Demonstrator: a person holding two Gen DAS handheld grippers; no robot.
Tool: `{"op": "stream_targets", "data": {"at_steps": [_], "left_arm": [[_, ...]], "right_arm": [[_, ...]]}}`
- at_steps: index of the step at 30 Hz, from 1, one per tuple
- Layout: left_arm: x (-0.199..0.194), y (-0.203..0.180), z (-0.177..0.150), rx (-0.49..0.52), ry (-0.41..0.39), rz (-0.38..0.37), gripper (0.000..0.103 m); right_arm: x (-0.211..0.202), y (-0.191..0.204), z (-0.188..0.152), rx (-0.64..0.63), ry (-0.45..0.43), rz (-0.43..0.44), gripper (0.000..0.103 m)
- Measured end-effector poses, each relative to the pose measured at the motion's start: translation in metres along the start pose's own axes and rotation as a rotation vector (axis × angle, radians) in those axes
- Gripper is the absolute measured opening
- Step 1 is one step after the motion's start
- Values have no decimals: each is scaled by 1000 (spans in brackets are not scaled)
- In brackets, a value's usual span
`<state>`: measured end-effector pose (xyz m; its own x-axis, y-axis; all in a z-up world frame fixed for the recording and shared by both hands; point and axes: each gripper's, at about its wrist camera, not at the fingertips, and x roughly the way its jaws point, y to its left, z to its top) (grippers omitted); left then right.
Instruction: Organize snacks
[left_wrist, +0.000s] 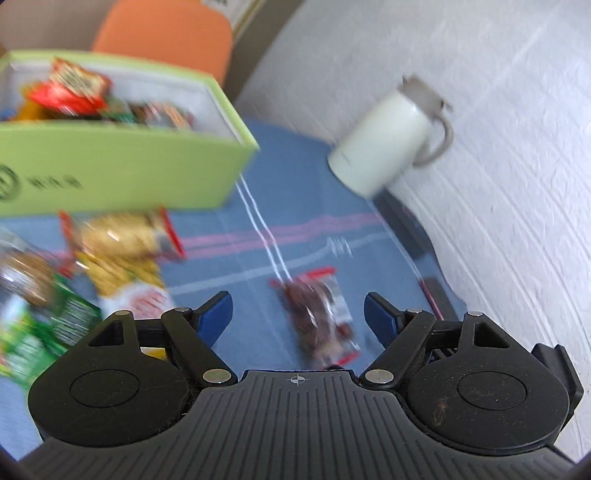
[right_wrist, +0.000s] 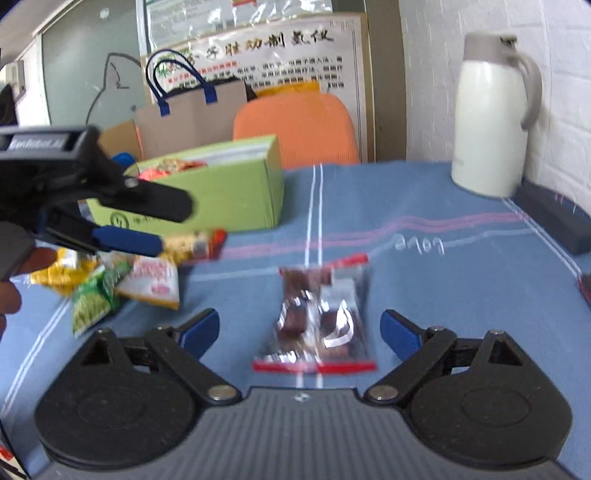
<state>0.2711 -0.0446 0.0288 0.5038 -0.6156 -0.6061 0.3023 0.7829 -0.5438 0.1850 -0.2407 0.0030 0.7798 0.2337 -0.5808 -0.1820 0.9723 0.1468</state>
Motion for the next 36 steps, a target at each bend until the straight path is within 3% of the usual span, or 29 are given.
{"op": "stream_targets", "data": {"at_steps": [7,15,18,21,29,36], "left_arm": [[58,-13,4,-53,134,4,59],[93,-22,12,-36,159,74,61],[101,-23,9,-20,171,73,53],[101,-25,8,-1,168,106,32],[38,1,-11,-65,117,107,29],[-49,18,-67,-116,23,184,30]], "right_arm": [[22,-7,6,-15,27,61,93],[46,-11,11,-47,68,83,93],[51,-3,12,-83,77,83,94],[50,5,12,-109,80,79,93],[17,59,-6,-150,44,135,93],[-17,120,-32,-168,31,267,94]]}}
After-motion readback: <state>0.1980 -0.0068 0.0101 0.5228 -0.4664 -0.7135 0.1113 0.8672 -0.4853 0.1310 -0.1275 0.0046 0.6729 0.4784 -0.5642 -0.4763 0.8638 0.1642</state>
